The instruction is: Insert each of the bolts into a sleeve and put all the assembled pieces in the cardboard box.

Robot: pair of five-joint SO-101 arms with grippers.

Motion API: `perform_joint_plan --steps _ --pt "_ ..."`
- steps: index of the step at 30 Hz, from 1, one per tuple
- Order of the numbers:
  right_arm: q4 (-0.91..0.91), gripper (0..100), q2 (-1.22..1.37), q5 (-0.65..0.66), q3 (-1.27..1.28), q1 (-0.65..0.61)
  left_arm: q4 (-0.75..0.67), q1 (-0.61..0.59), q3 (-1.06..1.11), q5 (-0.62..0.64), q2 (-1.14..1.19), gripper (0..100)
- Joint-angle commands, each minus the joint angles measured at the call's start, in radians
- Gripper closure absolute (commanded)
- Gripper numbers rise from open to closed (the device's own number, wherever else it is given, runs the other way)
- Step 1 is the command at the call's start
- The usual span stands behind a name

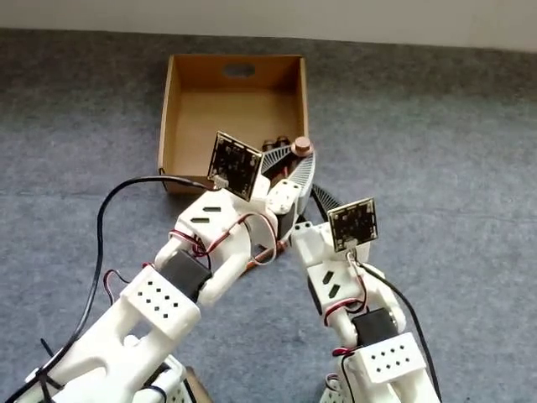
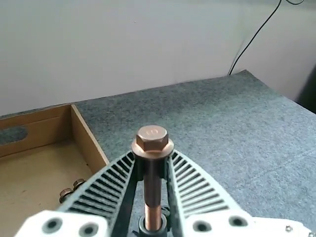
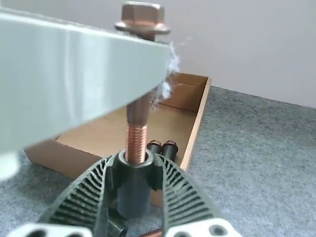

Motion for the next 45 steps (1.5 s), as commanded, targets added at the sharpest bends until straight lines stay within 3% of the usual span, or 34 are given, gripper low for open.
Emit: perform_joint_plan --steps 1,9,18,25,35,45 --pt "-0.010 99.1 -0.087 0.002 -0.030 0.042 0.035 0.008 -0.030 -0.008 -0.005 99" --pt "0.157 99.1 -0.329 0.002 -0.022 0.047 0.072 0.030 -0.030 -0.008 -0.008 99" --pt "0.173 99.1 -0.355 0.002 -0.008 0.047 0.114 0.042 -0.033 -0.009 -0.010 99" --pt "0.168 99.1 -0.355 0.002 0.007 0.047 0.118 0.035 -0.027 -0.009 -0.010 88" --pt "0.168 99.1 -0.355 0.002 0.007 0.047 0.267 0.059 -0.033 -0.009 -0.025 88" --pt "0.168 99.1 -0.355 0.002 0.007 0.047 0.399 0.077 -0.025 -0.069 -0.246 88"
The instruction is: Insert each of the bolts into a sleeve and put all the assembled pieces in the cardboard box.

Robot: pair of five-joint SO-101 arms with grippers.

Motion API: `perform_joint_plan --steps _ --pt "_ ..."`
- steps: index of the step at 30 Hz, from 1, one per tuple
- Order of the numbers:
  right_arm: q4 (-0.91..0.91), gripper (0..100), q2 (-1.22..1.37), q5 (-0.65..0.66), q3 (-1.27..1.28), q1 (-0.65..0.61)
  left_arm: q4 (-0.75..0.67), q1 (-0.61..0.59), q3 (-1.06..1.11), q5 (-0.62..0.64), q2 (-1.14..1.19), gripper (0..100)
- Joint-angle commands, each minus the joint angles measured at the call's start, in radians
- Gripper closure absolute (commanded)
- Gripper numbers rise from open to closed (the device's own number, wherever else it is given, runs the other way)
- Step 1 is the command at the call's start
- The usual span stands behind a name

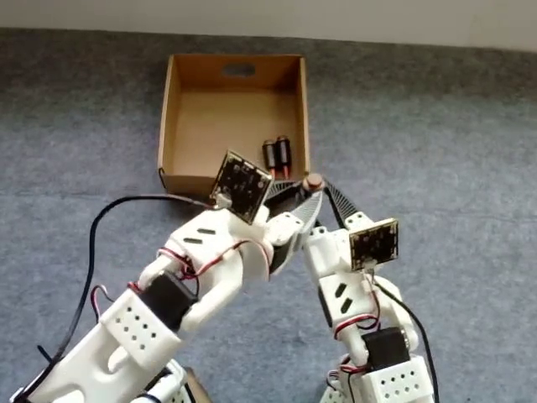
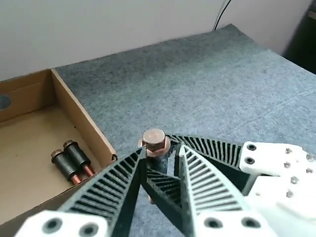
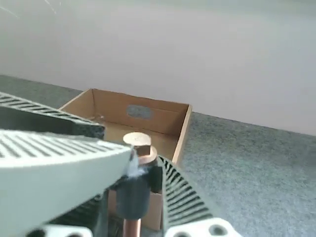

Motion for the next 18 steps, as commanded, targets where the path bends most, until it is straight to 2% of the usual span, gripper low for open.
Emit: perform_joint_plan --steps 1,8,12,15,18 --pt "-0.007 99.1 -0.025 0.000 -0.022 0.013 0.041 -0.002 -0.016 -0.054 -0.061 88" --pt "-0.004 99.1 -0.025 0.000 -0.021 0.013 0.097 -0.019 -0.018 -0.068 -0.148 88" --pt "-0.004 99.1 -0.025 0.000 -0.021 0.013 0.104 -0.153 -0.001 -0.133 -0.229 90" --pt "-0.004 99.1 -0.025 0.000 -0.022 0.013 0.109 -0.289 0.056 -0.133 -0.297 99" --pt "-0.002 99.1 -0.025 0.000 -0.030 0.013 0.120 -0.418 0.162 -0.135 -0.354 99"
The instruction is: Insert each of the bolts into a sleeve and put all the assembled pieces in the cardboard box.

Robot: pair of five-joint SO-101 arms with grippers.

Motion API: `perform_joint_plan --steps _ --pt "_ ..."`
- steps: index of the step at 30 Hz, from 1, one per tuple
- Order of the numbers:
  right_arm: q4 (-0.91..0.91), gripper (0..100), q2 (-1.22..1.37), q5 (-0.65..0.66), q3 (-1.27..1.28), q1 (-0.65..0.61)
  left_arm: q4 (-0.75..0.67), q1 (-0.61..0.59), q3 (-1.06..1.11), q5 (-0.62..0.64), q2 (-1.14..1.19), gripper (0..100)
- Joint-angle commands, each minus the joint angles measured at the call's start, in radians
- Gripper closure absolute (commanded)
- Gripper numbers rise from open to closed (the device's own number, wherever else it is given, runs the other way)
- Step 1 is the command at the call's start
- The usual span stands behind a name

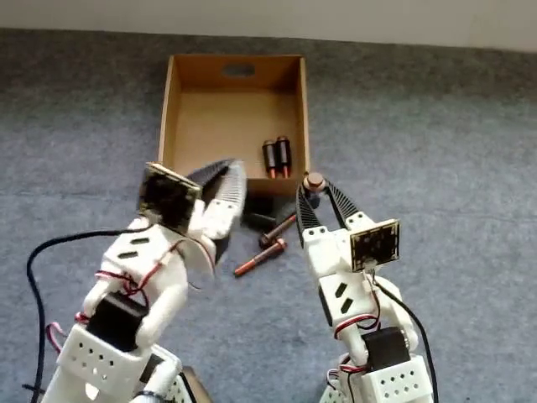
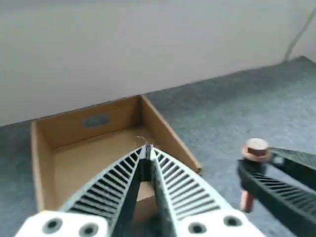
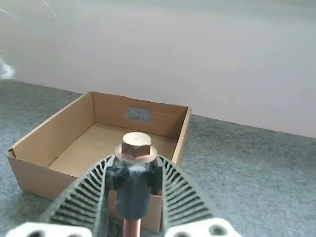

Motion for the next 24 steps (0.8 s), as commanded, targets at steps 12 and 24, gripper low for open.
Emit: perform_joint_plan --steps 12,24 --pt "0.054 99.1 -0.018 0.002 -0.150 0.008 0.031 -0.418 0.506 -0.135 -0.145 99" --pt "0.113 99.1 0.604 -0.002 -0.728 0.008 0.149 -0.415 0.512 -0.137 -0.145 99"
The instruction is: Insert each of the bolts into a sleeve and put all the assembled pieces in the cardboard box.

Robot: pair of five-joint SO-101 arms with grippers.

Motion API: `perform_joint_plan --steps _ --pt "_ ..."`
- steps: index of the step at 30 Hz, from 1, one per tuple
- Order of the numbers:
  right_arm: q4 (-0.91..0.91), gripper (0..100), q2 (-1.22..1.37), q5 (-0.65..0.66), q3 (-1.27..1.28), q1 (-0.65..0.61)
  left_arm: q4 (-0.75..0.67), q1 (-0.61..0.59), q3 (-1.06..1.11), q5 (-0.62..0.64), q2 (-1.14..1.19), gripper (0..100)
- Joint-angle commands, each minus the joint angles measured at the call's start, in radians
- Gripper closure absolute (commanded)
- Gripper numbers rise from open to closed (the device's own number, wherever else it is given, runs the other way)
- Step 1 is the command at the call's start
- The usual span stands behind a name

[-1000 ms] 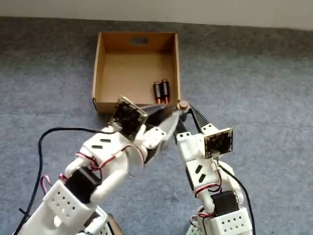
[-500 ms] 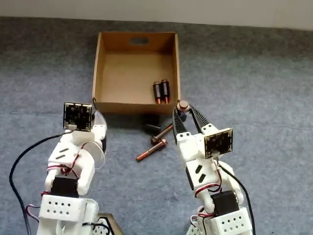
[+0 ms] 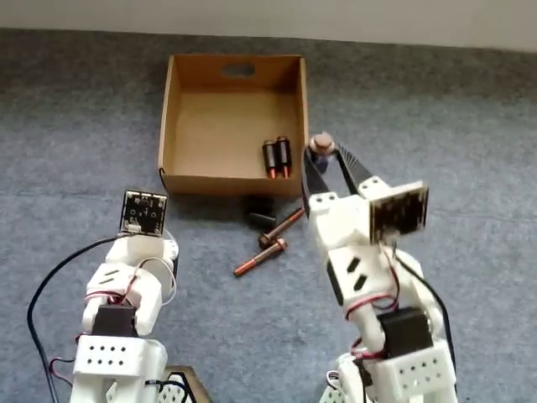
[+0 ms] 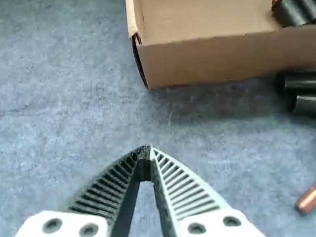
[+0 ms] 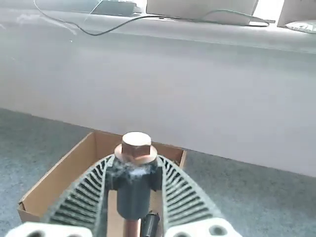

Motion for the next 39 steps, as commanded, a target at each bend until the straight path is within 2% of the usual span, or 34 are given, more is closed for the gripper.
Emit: perform_joint_plan --steps 1,5,7,10,23,27,39 --pt "0.001 99.1 0.266 -0.015 -0.225 0.008 0.034 -0.005 -0.002 -0.006 -0.012 99" --pt "0.001 99.1 0.507 -0.146 -0.381 0.008 0.031 -0.005 0.045 -0.011 -0.013 99" --pt "0.001 99.1 0.622 -0.173 -0.446 0.005 -0.012 -0.005 0.085 -0.063 -0.013 99" --pt "0.001 99.1 0.803 -0.161 -0.512 -0.047 -0.048 -0.004 0.108 -0.129 -0.013 99" --pt "-0.058 99.1 1.497 -0.160 -1.000 -0.085 -0.048 -0.004 0.108 -0.129 -0.013 99" --pt "-0.058 99.1 1.601 -0.161 -1.030 -0.093 -0.048 0.022 0.110 -0.133 -0.013 99" --pt "-0.058 99.1 1.705 -0.161 -1.029 -0.101 -0.048 0.022 0.110 -0.133 -0.013 99"
